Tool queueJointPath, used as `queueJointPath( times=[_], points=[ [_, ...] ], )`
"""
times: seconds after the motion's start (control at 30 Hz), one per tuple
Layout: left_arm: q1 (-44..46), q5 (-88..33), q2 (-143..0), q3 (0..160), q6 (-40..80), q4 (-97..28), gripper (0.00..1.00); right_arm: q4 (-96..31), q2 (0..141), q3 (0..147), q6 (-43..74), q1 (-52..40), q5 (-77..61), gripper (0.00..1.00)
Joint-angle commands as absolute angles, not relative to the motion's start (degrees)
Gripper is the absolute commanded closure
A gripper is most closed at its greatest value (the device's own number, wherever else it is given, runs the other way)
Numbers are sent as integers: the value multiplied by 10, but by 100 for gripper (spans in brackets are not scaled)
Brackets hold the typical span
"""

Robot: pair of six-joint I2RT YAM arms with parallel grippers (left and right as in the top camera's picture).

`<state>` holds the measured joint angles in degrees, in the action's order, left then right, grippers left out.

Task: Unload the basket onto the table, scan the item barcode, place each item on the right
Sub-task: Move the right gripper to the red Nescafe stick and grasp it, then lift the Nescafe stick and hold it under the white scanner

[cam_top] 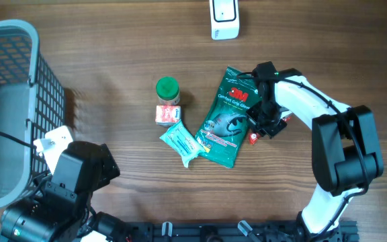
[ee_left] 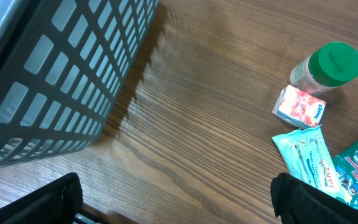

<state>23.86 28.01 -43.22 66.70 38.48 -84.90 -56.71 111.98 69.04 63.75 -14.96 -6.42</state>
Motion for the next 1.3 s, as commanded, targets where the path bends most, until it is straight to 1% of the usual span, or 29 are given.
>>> queueJointPath(
  times=[0.0, 0.1, 0.13, 0.17, 0.2, 0.33, 0.4, 0.5, 0.63, 0.7, 0.73, 0.8, 0.93, 1.0, 1.07, 1.13, 1.2, 1.27],
  points=[
    [235, 281, -430, 666, 393, -849, 0, -568, 1162, 666, 630, -152, -43, 82],
    [235, 281, -430, 667, 393, -849, 0, -568, 1162, 666, 629, -152, -43, 81],
    [235, 281, -430, 667, 393, -849, 0, -568, 1162, 666, 629, -152, -43, 74],
    [235, 281, -430, 666, 393, -849, 0, -568, 1162, 666, 628, -152, -43, 60],
    [235, 281, -430, 667, 393, -849, 0, -568, 1162, 666, 622, -152, -43, 53],
    [235, 281, -430, 666, 393, -849, 0, -569, 1162, 666, 589, -151, -41, 78],
    [235, 281, -430, 667, 393, -849, 0, -572, 1162, 666, 589, -151, -41, 81],
    [235, 281, -430, 667, 393, -849, 0, -577, 1162, 666, 589, -151, -41, 82],
    [235, 281, -430, 667, 393, -849, 0, -585, 1162, 666, 585, -151, -41, 85],
    [235, 281, -430, 667, 393, -849, 0, -588, 1162, 666, 585, -151, -41, 94],
    [235, 281, -430, 667, 393, -849, 0, -590, 1162, 666, 584, -151, -41, 95],
    [235, 281, -430, 667, 393, -849, 0, -588, 1162, 667, 557, -151, -47, 95],
    [235, 281, -430, 666, 393, -849, 0, -564, 1156, 675, 433, -151, -100, 96],
    [235, 281, -430, 666, 393, -849, 0, -564, 1136, 684, 379, -151, -136, 95],
    [235, 281, -430, 666, 393, -849, 0, -565, 1108, 687, 349, -151, -165, 96],
    [235, 281, -430, 666, 393, -849, 0, -564, 1065, 687, 321, -151, -221, 96],
    [235, 281, -430, 667, 393, -849, 0, -564, 1021, 687, 283, -151, -305, 96],
    [235, 281, -430, 667, 393, -849, 0, -569, 980, 687, 276, -151, -372, 95]
  ],
)
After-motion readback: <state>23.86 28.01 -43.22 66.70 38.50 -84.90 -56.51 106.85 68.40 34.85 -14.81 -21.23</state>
